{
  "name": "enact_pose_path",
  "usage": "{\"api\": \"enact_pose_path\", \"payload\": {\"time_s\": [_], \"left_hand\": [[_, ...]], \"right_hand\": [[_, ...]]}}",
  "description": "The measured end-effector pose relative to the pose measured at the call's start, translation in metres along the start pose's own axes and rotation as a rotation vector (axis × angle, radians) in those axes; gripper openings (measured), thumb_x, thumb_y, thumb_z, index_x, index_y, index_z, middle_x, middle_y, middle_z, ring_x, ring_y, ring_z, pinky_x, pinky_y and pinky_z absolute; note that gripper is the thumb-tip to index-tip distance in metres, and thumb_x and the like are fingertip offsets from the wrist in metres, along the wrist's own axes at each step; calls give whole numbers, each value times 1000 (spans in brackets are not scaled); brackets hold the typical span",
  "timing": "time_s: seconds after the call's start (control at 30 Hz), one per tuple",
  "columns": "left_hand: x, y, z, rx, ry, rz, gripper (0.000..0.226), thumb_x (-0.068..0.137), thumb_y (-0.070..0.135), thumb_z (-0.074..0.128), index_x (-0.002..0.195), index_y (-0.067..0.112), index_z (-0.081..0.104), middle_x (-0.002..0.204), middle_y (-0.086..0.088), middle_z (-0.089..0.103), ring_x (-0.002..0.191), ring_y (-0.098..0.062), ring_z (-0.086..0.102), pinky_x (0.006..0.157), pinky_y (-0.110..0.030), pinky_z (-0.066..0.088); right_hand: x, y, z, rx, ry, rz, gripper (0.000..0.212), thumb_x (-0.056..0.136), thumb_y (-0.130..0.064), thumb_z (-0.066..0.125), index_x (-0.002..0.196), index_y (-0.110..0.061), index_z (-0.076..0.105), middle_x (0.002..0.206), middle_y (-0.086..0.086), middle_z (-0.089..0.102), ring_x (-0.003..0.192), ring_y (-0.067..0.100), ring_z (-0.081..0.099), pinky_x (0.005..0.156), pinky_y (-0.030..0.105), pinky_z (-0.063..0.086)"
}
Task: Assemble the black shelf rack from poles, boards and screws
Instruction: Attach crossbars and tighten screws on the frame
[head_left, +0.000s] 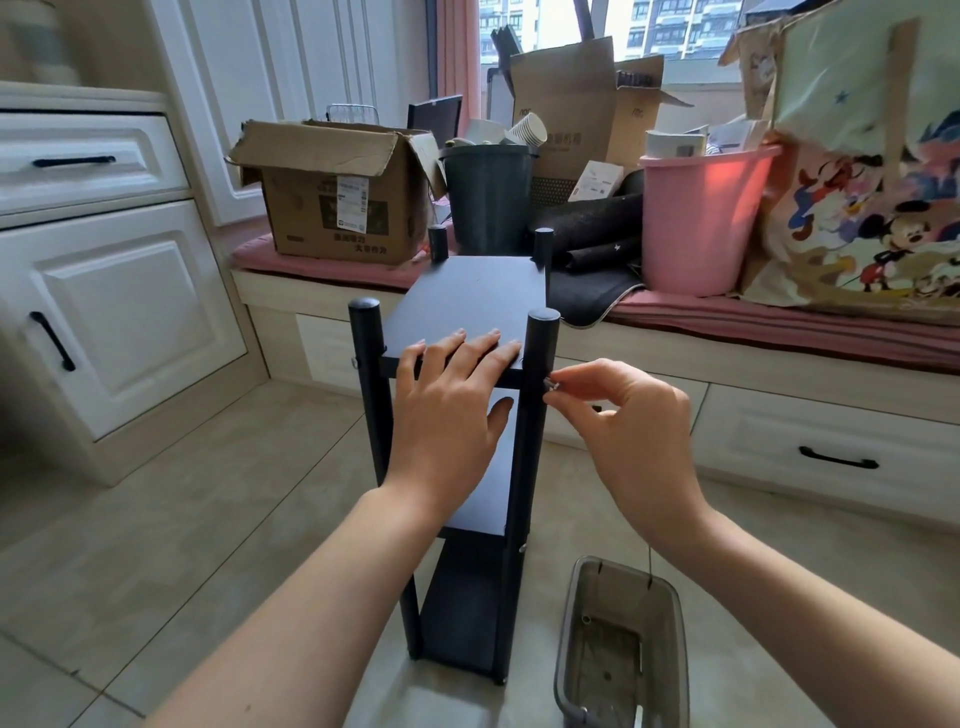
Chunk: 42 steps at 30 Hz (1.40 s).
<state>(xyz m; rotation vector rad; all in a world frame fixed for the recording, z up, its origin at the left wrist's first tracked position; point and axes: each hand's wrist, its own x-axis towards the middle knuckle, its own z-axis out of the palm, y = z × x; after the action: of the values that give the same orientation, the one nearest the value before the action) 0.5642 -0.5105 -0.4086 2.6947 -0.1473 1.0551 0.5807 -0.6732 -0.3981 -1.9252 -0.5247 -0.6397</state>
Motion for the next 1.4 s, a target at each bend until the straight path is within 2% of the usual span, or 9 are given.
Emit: {"api": "enact_pose_path", "payload": {"time_s": [0.3,0.37,0.43,0.53,0.63,0.8,0.97,1.13,1.4], "left_hand": [[-3,7,4,-38,84,-42,52,87,7,71,137,17,60,140,-4,60,138,-27,48,120,-52,14],[-8,10,2,-141,170,-93,47,84,2,69,130,14,64,129,-5,66,131,-26,53,120,-50,24],[-13,17,-2,-301,318,-177,31,83,6,66,113,14,64,109,-1,66,111,-23,58,103,-39,44],[-17,29,-5,-497,399,-374,14,87,17,66,91,19,53,83,9,53,81,-15,53,74,-25,45],[-14,32,-1,-723,271,-674,25,90,25,70,77,12,53,68,4,54,63,-10,51,64,-27,44],[-4,28,3,-1205,26,-1122,30,85,45,75,93,16,71,90,2,75,88,-11,70,79,-25,47],[7,35,8,-1593,-81,-1021,42,91,42,67,113,6,70,101,-5,78,96,-17,73,86,-28,53],[8,41,9,-1621,-81,-1016,24,96,33,64,103,13,75,89,-1,77,80,-11,73,81,-27,54],[10,39,8,-1628,-72,-1025,16,95,29,64,96,15,73,81,1,75,82,-15,69,77,-29,51]], "right_hand": [[2,0,0,29,-27,33,13,79,-17,81,89,-24,75,81,-17,72,78,-1,68,75,11,52],[2,0,0,43,-28,50,12,79,-17,81,88,-23,76,80,-16,73,77,0,69,76,15,53],[2,0,0,55,-28,60,11,79,-17,81,88,-22,76,80,-15,73,78,1,69,77,18,54],[0,-1,-1,68,-30,70,11,80,-17,80,88,-22,76,81,-16,73,80,1,69,78,21,55],[-1,-2,-2,76,-43,71,12,80,-17,80,90,-22,75,82,-15,73,81,2,69,79,22,55],[-2,-3,-4,96,-45,69,16,80,-15,80,95,-20,77,86,-13,74,81,0,70,80,20,55],[-2,-3,-4,114,-46,72,15,82,-13,79,94,-21,77,86,-14,74,81,0,70,81,22,56],[-2,-3,-2,106,-28,70,13,81,-13,79,90,-22,76,82,-15,74,79,0,70,79,23,56],[-1,-1,-1,86,-35,59,13,83,-11,77,94,-18,77,85,-11,75,80,3,71,79,31,59]]}}
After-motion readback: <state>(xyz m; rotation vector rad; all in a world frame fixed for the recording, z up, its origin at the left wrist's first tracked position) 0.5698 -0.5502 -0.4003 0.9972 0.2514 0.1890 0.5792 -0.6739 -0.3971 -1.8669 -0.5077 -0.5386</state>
